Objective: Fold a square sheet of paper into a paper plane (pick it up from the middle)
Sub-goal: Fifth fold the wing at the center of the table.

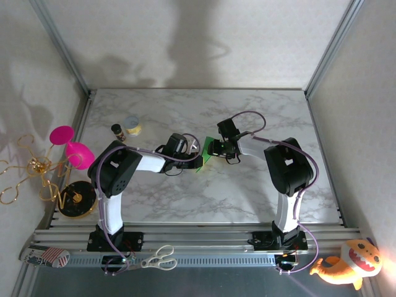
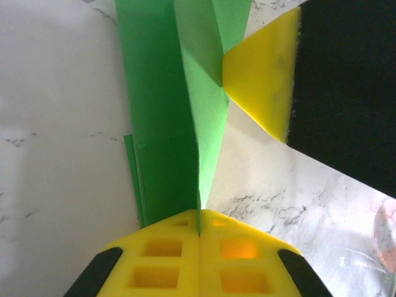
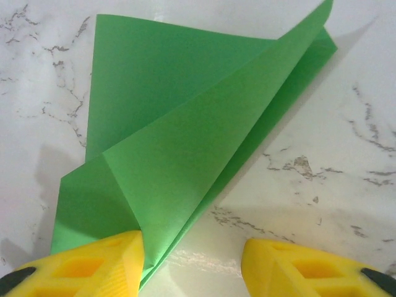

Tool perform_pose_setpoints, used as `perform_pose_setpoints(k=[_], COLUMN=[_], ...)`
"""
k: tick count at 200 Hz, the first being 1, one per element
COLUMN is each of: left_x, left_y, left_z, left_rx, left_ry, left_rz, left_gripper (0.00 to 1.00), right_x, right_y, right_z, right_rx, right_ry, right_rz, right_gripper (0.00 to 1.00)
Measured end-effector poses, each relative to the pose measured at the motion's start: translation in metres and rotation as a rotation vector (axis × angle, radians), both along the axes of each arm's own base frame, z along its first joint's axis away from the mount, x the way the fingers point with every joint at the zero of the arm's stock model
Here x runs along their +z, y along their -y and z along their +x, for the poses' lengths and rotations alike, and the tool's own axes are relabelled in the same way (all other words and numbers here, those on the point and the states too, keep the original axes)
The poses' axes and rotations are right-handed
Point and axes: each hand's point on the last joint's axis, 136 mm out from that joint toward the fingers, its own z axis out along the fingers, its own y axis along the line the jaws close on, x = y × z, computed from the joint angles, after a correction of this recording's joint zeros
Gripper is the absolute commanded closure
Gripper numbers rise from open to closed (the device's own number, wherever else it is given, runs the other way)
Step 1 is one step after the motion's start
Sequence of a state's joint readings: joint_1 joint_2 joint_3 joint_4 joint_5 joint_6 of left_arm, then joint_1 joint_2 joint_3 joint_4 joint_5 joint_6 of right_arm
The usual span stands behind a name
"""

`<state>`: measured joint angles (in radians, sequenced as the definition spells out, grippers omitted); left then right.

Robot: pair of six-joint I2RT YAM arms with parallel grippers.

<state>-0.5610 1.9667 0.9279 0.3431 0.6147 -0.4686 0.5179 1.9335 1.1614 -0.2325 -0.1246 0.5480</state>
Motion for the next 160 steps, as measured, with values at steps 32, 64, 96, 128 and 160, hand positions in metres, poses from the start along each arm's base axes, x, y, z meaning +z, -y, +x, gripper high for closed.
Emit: perform_pose_setpoints(k=[32,64,96,128,160], left_x=[0.000,-0.001,-0.001,-0.001,-0.001], left_y=[0.000,0.000,0.000,0.000,0.000], left_z=[0.000,0.000,0.000,0.000,0.000], left_rx=[-0.003,-0.009,-0.007,-0.004,0.001], left_ry=[-0.020,-0.045,-0.055,-0.065,-0.073], left_rz=[0.007,0.005,0.001,-0.007,-0.013], left_gripper=[0.99,0.99,1.00,1.00,1.00], right_x=[0.005,0.015,0.041,0.065,0.060], right_y=[-0.001,0.002,0.005,-0.019,-0.035], right_z=[0.000,-0.003,-0.007,-0.011,-0.017], right_rx=[-0.009,-0.004,0.014,0.101,0.150], right_ry=[-0.002,0.017,0.081,0.135,0.106], right_rz=[0.031,0.114,0.234,0.402,0.486], right_gripper=[0.48,0.46,0.51,0.69,0.81])
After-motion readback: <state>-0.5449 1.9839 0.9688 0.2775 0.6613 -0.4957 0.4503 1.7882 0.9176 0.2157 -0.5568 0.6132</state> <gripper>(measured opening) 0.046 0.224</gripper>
